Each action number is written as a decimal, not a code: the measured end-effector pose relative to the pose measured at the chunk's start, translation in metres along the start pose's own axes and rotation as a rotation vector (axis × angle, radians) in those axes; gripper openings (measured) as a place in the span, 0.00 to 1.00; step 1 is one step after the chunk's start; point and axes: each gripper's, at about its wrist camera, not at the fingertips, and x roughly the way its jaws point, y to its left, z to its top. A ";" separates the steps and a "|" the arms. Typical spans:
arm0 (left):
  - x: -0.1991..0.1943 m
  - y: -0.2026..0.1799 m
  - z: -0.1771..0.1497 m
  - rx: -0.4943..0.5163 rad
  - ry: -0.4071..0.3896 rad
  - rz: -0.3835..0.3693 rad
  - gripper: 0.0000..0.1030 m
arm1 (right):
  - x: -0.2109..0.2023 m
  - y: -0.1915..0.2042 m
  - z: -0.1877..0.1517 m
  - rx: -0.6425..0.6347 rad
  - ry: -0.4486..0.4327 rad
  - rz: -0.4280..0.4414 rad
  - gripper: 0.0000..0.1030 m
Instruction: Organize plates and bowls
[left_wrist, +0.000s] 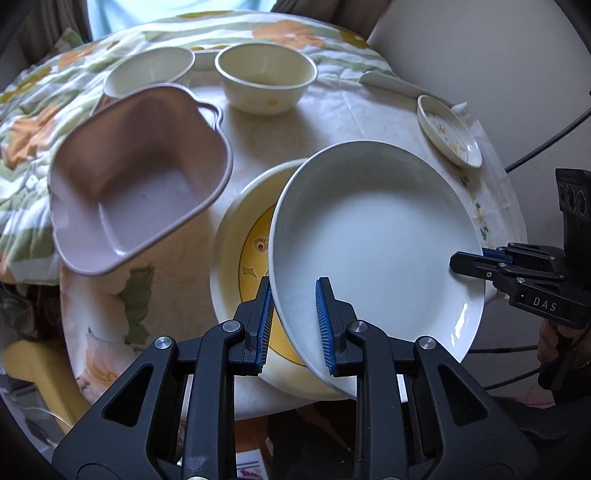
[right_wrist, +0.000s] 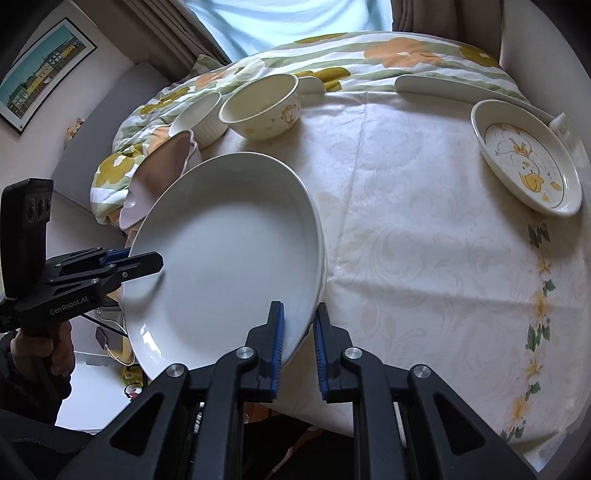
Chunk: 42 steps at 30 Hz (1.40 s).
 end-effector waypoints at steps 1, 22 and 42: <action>0.003 0.002 -0.001 0.001 0.005 0.001 0.20 | 0.003 0.001 -0.001 0.002 0.004 -0.008 0.14; 0.040 -0.010 -0.001 0.050 0.062 0.102 0.20 | 0.013 0.002 -0.001 -0.013 0.004 -0.063 0.14; 0.032 -0.031 -0.012 0.191 0.019 0.361 0.20 | 0.027 0.037 0.005 -0.287 0.028 -0.257 0.14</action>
